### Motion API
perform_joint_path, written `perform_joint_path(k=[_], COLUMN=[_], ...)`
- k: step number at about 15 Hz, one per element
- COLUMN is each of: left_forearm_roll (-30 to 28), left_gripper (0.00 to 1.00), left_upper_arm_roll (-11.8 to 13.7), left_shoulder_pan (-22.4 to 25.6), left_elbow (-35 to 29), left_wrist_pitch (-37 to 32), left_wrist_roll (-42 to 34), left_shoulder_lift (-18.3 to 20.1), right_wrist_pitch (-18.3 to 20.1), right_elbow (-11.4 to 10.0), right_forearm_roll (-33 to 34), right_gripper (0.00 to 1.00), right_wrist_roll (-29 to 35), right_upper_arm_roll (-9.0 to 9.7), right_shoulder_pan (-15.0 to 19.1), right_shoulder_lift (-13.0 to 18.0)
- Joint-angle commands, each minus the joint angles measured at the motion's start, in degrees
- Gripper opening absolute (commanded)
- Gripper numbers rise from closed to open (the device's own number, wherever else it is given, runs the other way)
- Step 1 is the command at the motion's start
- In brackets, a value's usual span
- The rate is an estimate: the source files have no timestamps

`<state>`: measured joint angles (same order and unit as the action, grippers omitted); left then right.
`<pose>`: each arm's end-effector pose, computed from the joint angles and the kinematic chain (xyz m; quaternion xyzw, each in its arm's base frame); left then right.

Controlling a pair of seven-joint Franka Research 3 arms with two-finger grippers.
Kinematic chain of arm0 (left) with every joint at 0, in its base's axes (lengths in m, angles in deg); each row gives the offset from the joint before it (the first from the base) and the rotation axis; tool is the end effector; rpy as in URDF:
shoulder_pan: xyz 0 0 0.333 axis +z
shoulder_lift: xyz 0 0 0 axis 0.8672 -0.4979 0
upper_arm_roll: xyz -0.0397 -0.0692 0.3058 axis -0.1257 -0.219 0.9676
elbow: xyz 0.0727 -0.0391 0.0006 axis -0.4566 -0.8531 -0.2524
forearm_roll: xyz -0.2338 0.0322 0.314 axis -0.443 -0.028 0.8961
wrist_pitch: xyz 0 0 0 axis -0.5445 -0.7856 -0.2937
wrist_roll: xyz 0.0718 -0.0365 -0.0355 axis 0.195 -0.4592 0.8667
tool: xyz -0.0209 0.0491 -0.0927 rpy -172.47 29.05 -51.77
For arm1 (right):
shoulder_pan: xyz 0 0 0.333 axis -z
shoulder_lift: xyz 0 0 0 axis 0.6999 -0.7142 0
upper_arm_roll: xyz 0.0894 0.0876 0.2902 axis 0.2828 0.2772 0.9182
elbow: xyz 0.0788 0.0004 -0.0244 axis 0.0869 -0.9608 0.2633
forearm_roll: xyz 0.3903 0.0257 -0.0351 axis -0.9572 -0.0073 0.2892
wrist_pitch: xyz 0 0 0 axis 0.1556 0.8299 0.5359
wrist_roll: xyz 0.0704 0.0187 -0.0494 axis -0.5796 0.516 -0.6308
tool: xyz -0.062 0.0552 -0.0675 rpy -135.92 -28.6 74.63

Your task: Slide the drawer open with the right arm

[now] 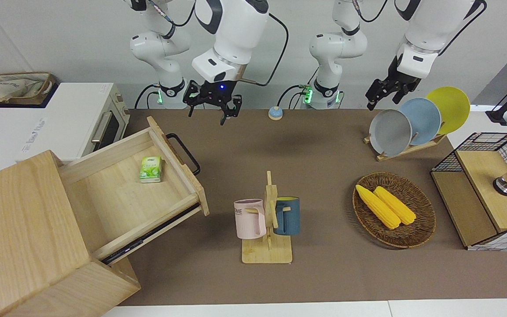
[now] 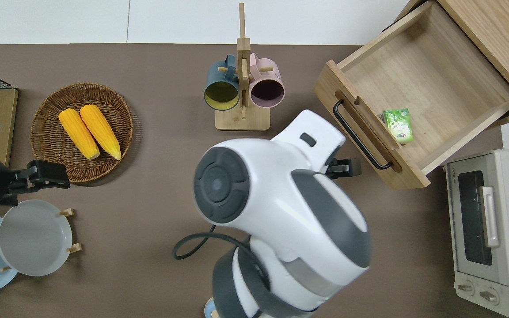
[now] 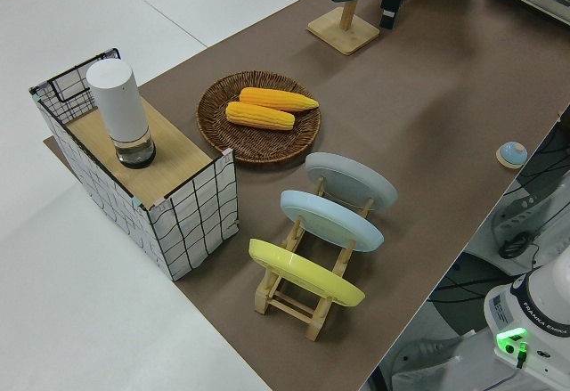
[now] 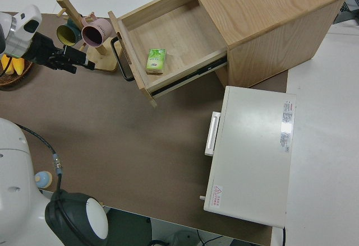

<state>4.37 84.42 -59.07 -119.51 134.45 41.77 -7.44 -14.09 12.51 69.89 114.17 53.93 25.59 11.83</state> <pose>0.5116 -0.0325 0.6262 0.9899 0.1403 -0.0158 0.0140 0.5419 0.2634 0.6102 0.9872 -0.0033 0.0326 0.1561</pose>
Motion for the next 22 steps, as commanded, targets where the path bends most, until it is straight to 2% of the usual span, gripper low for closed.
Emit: perform_joint_path(k=[1, 4, 5, 7, 10, 14, 20, 22], left_forearm_roll=[-0.05, -0.05, -0.05, -0.05, -0.05, -0.05, -0.05, -0.05], left_gripper=[0.99, 0.99, 0.99, 0.99, 0.99, 0.99, 0.99, 0.99], left_upper_arm_roll=[0.24, 0.24, 0.24, 0.24, 0.24, 0.24, 0.24, 0.24], left_shoulder_pan=[-0.01, -0.01, -0.01, -0.01, -0.01, -0.01, -0.01, -0.01], left_elbow=[0.21, 0.21, 0.21, 0.21, 0.21, 0.21, 0.21, 0.21], left_wrist_pitch=[-0.89, -0.89, -0.89, -0.89, -0.89, -0.89, -0.89, -0.89], left_wrist_roll=[-0.42, -0.42, -0.42, -0.42, -0.42, -0.42, -0.42, -0.42], left_shoulder_lift=[0.46, 0.46, 0.46, 0.46, 0.46, 0.46, 0.46, 0.46], right_wrist_pitch=[-2.17, -3.84, -3.93, -4.02, -4.46, -5.07, -5.78, -6.13], right_elbow=[-1.49, -2.45, -3.59, -5.09, -8.07, -9.66, -9.93, -9.93], right_forearm_roll=[-9.75, -18.37, -19.78, -20.5, -20.5, -19.72, -15.85, -16.54], right_gripper=[0.987, 0.987, 0.985, 0.987, 0.987, 0.987, 0.987, 0.987], right_wrist_roll=[-8.64, -14.0, -16.28, -19.81, -22.98, -27.81, -27.74, -27.56], right_upper_arm_roll=[-5.13, -9.88, -10.24, -10.25, -10.25, -10.33, -10.6, -10.6], right_shoulder_pan=[3.1, 6.16, 7.66, 10.83, 13.82, 16.72, 17.26, 17.52], right_shoulder_lift=[4.29, 6.31, 7.1, 8.24, 9.56, 9.83, 9.74, 9.57])
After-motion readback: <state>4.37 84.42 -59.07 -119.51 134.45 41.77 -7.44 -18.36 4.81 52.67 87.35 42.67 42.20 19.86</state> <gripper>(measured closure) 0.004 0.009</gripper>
